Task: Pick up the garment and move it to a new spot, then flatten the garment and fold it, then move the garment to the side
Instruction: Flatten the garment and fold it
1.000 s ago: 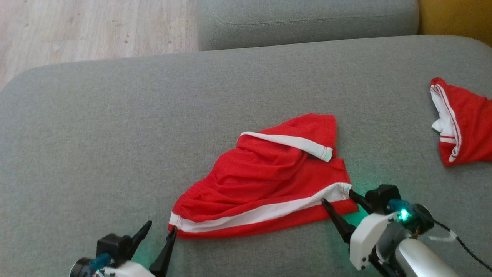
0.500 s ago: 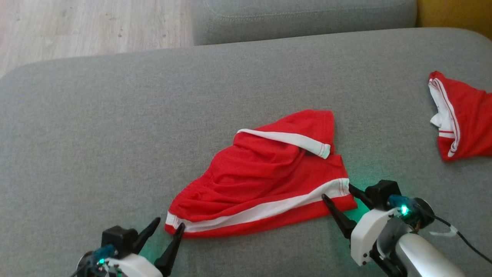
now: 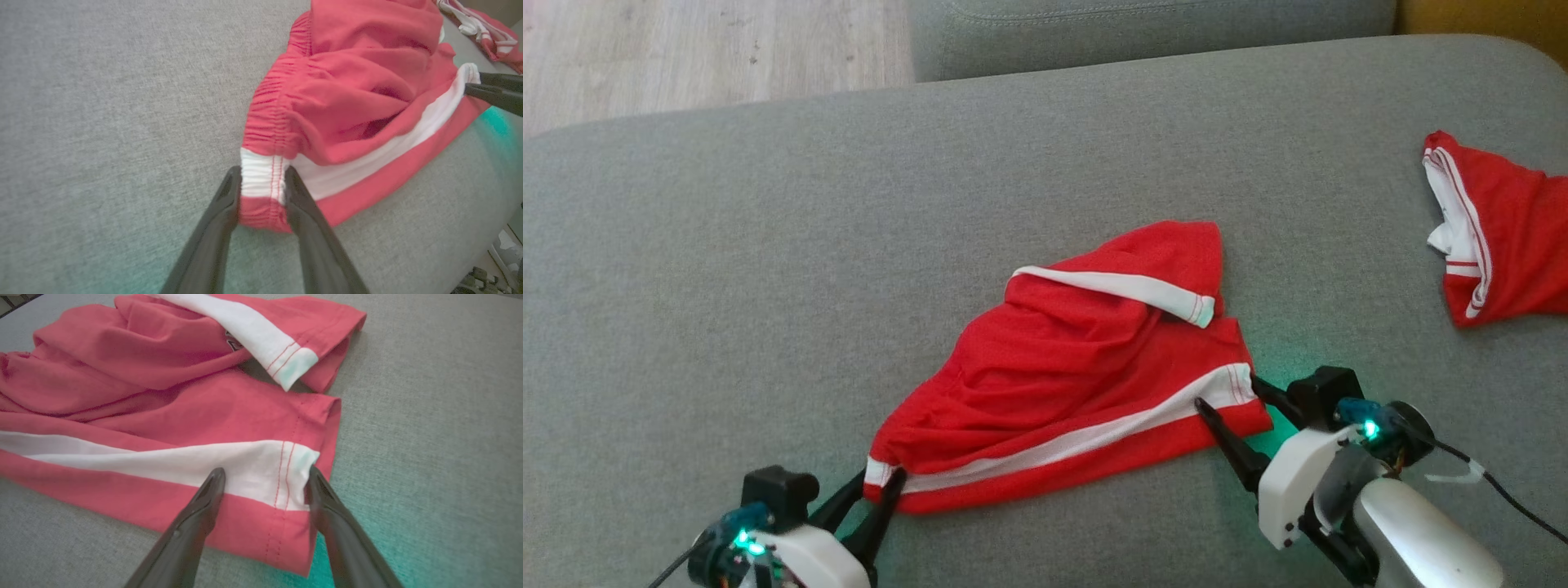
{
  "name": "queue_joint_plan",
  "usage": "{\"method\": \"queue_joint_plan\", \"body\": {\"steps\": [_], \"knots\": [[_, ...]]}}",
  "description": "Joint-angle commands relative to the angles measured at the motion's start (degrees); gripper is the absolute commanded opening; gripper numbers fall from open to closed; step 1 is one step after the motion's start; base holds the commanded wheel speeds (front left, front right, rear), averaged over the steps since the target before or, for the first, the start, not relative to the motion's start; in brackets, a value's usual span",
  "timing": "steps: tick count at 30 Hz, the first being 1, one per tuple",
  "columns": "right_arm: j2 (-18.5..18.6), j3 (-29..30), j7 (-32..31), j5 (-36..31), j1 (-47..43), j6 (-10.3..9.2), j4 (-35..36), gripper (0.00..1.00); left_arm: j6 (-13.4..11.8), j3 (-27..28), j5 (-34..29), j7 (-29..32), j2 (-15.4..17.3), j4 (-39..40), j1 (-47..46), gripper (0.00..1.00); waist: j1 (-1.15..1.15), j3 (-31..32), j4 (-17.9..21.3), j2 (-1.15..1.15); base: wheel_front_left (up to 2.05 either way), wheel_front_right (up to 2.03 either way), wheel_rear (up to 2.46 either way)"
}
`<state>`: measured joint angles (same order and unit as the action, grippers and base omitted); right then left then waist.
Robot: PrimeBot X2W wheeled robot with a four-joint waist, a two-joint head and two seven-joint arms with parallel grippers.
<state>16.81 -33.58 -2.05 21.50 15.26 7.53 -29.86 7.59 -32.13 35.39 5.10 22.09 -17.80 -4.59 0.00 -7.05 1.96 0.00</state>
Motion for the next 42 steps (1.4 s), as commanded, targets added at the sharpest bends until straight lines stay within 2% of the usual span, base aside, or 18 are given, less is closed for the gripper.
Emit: {"method": "queue_joint_plan", "body": {"steps": [1, 2, 3, 5, 9, 13, 17, 22, 25, 26, 29, 32, 36, 39, 42], "knots": [[0.76, -0.96, 0.68, 0.66, 2.25, -0.04, 1.17, 1.0, -0.1, 1.43, 0.48, -0.01, 2.33, 1.57, -2.65, 0.41, 0.0, -0.03, 0.0, 0.0, 0.0, 0.0, 0.0], [0.76, -1.12, 0.73, 0.85, 2.33, -0.04, 1.05, 1.0, -0.1, 1.2, 0.61, 0.04, 2.58, 1.82, -2.67, 0.35, 0.0, -0.04, 0.0, 0.0, 0.0, 0.0, 0.0], [0.75, -1.26, 0.93, 1.13, 2.43, -0.04, 0.97, 0.82, -0.1, 1.05, 0.78, 0.04, 2.78, 2.11, -2.71, 0.22, 0.0, -0.01, 0.01, 0.0, 0.0, 0.0, 0.0], [0.71, -1.34, 1.52, 1.71, 2.68, -0.04, 0.76, 0.0, -0.1, 0.78, 1.16, 0.04, 3.13, 2.88, -2.84, 0.0, 0.0, 0.07, 0.05, 0.0, 0.0, 0.0, 0.0], [1.38, -1.94, 3.26, 4.26, 3.34, -0.04, 2.04, 0.0, -0.1, 0.64, 5.26, 0.51, 3.36, 7.33, -2.23, 0.0, 0.0, 0.36, 0.72, 0.0, 0.0, 0.0, 0.0], [3.81, 0.67, 4.82, 9.97, 2.59, -0.04, 8.51, 0.0, -0.1, 2.64, 13.92, 1.45, 4.65, 19.01, -0.3, 0.0, 0.0, 1.05, 1.75, 0.0, 0.0, 0.0, 0.0], [9.36, 5.55, 3.06, 16.8, -0.46, -0.04, 21.02, 0.0, -0.1, 6.05, 22.01, 2.51, 7.48, 34.33, 2.0, 0.0, 0.0, 1.51, 3.27, 0.0, 0.0, 0.0, 0.0], [15.52, 16.1, -0.73, 26.18, -6.3, -0.04, 39.67, 0.0, -0.73, 9.77, 29.73, 4.31, 9.56, 51.67, 2.7, 0.0, 0.0, 1.82, 5.72, 0.0, 0.0, 0.0, 0.0], [17.73, 22.72, -3.61, 30.34, -8.68, -0.04, 49.43, 0.0, -2.03, 11.36, 32.96, 5.65, 9.83, 59.56, 1.08, 0.0, 0.0, 1.56, 7.37, 0.0, 0.0, 0.0, 0.0], [17.73, 22.72, -3.61, 30.34, -8.68, -0.04, 49.43, 0.0, -2.03, 11.36, 32.96, 5.65, 9.83, 59.56, 1.08, 0.0, 0.0, 1.56, 7.37, 0.0, 0.0, 0.0, 0.0], [19.12, 28.55, -6.42, 33.77, -8.43, -0.04, 56.15, 0.0, -3.3, 12.03, 35.88, 8.08, 9.93, 64.69, -2.86, 0.0, 0.0, 0.6, 8.45, 0.0, 0.0, 0.0, 0.0], [19.92, 32.76, -9.44, 35.58, -5.06, -0.04, 59.1, 0.0, -5.5, 12.73, 39.27, 11.01, 9.3, 66.2, -9.39, 0.0, 0.0, -1.6, 8.94, 0.0, 0.0, 0.0, 0.0], [19.38, 33.15, -13.77, 35.82, 3.87, -0.04, 57.57, 0.0, -8.16, 13.18, 37.71, 16.37, 10.09, 61.61, -22.56, 0.0, 0.0, -7.88, 8.68, 0.0, 0.0, 0.0, 0.0], [16.8, 30.95, -15.66, 34.55, 14.54, -0.04, 52.44, 0.0, -9.6, 12.17, 33.74, 19.28, 8.98, 53.17, -34.94, 0.0, 0.0, -14.09, 8.05, 0.0, 0.0, 0.0, 0.0], [13.13, 28.54, -16.09, 30.48, 27.06, -0.04, 44.87, 0.0, -10.37, 10.52, 27.43, 20.03, 6.66, 41.47, -47.87, 0.0, 0.0, -20.33, 7.46, 0.0, 0.0, 0.0, 0.0]]}}
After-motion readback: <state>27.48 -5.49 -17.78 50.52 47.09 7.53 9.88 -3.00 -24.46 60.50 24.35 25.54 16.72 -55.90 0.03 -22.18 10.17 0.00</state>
